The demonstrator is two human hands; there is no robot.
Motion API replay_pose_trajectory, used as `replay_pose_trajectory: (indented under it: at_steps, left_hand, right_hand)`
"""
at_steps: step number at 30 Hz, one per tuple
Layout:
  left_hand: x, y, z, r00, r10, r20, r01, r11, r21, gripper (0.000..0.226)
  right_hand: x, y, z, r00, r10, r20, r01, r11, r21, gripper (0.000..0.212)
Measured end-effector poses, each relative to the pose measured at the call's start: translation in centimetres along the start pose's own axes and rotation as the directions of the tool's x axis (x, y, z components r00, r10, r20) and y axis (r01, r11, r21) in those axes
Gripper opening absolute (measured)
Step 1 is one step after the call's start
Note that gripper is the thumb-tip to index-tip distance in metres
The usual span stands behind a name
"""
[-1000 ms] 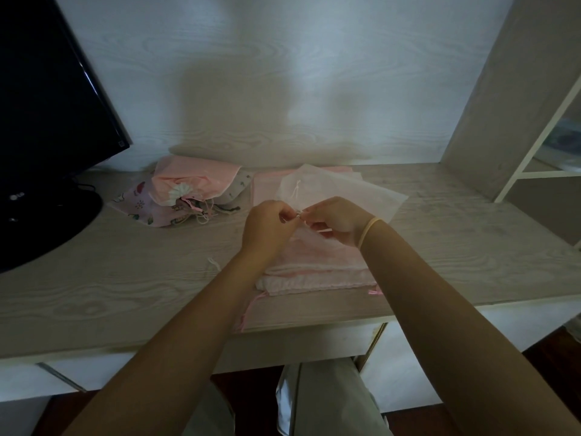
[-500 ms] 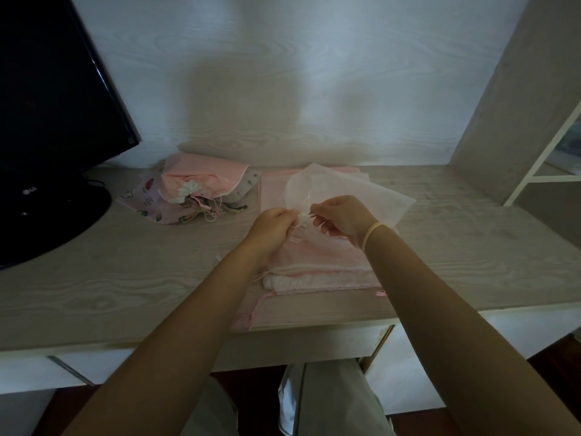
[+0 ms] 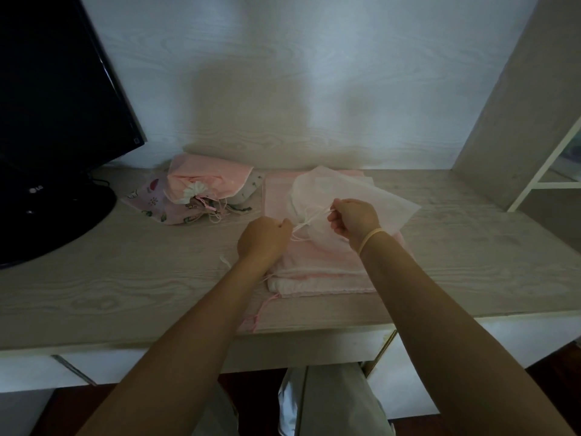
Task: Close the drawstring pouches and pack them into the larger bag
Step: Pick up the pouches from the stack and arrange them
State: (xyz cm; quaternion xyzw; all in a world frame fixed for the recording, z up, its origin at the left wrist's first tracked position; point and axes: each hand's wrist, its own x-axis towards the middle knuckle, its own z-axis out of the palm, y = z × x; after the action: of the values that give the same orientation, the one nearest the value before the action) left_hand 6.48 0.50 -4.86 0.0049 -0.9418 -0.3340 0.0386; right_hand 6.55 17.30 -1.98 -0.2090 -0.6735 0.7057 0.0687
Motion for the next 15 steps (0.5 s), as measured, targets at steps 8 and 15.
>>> replay_pose_trajectory:
  at_steps: [8,15]
  left_hand:
    - [-0.1,-0.6,-0.1,1.000,-0.017,-0.024,0.024,0.947,0.321,0.068]
    - [-0.9,1.1,-1.9,0.975,0.138,-0.172,-0.108,0.979,0.174,0.054]
  right_hand:
    - [-0.2,0.7,0.2,0.995,-0.075,-0.058,0.075,0.997,-0.012,0.024]
    - [-0.9,-1.6,-0.6,0.979,-0.165,0.121,0.194,0.933,-0.304,0.018]
